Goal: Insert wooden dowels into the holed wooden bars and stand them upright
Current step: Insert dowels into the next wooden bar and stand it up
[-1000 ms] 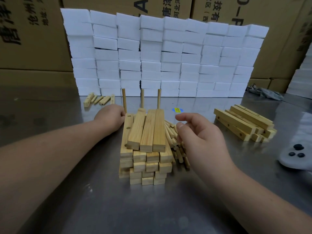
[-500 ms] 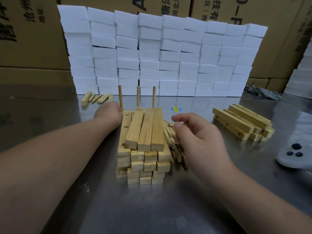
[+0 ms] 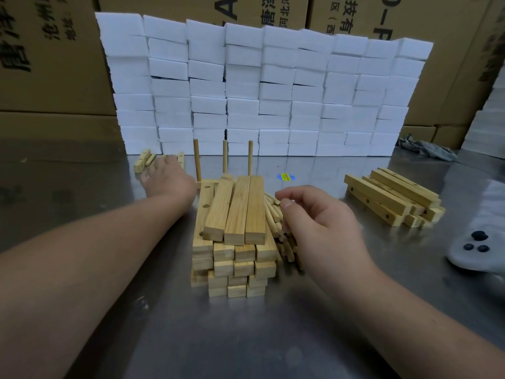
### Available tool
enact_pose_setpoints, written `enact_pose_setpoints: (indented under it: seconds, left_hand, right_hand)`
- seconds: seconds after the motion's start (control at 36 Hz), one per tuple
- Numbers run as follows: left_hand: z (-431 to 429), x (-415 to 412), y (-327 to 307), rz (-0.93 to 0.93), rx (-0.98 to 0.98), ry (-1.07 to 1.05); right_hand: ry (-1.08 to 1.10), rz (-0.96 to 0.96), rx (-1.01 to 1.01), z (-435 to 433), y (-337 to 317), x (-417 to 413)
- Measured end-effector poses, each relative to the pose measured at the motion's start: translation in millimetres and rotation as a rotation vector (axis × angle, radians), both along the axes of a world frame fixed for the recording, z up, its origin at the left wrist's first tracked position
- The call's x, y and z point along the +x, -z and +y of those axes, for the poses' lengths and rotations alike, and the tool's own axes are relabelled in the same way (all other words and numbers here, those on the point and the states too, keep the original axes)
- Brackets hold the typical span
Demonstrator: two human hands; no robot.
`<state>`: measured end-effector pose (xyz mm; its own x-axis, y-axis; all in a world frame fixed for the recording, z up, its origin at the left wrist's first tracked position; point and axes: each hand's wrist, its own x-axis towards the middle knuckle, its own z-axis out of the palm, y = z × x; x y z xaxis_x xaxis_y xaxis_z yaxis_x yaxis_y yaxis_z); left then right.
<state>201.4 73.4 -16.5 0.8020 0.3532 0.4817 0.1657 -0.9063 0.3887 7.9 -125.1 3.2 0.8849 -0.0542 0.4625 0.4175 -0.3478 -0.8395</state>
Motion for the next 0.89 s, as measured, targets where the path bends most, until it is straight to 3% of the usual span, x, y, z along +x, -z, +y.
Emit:
enact_pose_setpoints:
  seconds: [0.14, 0.22, 0.44, 0.56, 0.69, 0.83, 0.89]
  left_hand:
    - [23, 0, 4, 0.363, 0.145, -0.152]
    - [33, -3, 1, 0.53, 0.089, -0.191]
    - [32, -24, -2, 0.467, 0.15, -0.008]
    - [26, -37, -4, 0.402, 0.173, -0.031]
    - [26, -58, -6, 0.284, 0.101, -0.062]
    - [15, -78, -12, 0.197, -0.166, 0.027]
    - [11, -85, -13, 0.206, -0.092, 0.009]
  right_hand:
    - [0.011, -0.002, 0.017, 0, 0, 0]
    - [0.016, 0.005, 0.009, 1, -1, -1]
    - [0.036, 0.004, 0.02, 0, 0, 1]
    - [0.063, -0.018, 0.006, -2, 0, 3]
    - [0.201, 0.004, -0.236, -12, -4, 10]
    - [0.332, 0.152, -0.474, -23, -12, 18]
    - [0.368, 0.21, -0.57, -27, -15, 20]
